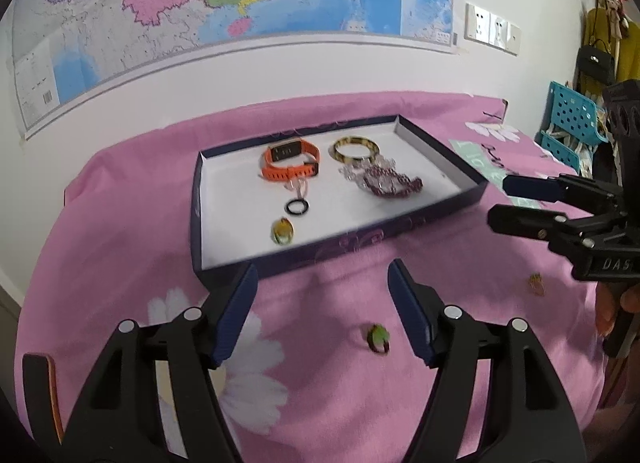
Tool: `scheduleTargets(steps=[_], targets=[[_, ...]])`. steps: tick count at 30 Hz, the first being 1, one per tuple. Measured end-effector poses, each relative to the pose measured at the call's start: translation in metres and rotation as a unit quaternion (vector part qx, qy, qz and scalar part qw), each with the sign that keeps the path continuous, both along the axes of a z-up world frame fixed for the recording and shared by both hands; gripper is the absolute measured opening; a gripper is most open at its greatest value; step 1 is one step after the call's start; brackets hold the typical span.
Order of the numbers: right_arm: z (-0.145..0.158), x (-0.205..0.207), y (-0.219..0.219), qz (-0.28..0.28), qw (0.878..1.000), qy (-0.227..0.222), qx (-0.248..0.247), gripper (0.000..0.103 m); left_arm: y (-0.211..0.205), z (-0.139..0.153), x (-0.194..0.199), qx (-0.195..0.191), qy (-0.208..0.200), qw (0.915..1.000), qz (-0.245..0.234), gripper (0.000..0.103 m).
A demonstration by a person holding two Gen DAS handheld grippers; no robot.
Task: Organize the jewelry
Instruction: 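Lower the left tool over the green-stone ring while the right tool approaches the gold ring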
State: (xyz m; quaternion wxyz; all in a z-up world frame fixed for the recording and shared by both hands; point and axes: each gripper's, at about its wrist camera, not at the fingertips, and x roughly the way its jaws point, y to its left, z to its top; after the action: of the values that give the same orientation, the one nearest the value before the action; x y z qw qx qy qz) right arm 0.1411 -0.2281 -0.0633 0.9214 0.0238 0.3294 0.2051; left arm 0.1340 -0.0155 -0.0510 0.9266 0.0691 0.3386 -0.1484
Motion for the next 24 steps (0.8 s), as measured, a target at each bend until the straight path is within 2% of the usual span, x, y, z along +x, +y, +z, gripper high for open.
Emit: scheduleTargets(steps=[12, 24], targets=[[-0.034, -0.03, -0.029, -0.027, 0.997, 0.058, -0.032, 0.066, -0.005, -0.023, -0.018, 0.015, 0.029, 0.999, -0.032, 0.067], [-0.047, -0.05, -0.032, -0.029, 0.996, 0.073, -0.039, 0.066, -0.012, -0.033, -0.019, 0.019, 0.05, 0.9979, -0.036, 0.067]])
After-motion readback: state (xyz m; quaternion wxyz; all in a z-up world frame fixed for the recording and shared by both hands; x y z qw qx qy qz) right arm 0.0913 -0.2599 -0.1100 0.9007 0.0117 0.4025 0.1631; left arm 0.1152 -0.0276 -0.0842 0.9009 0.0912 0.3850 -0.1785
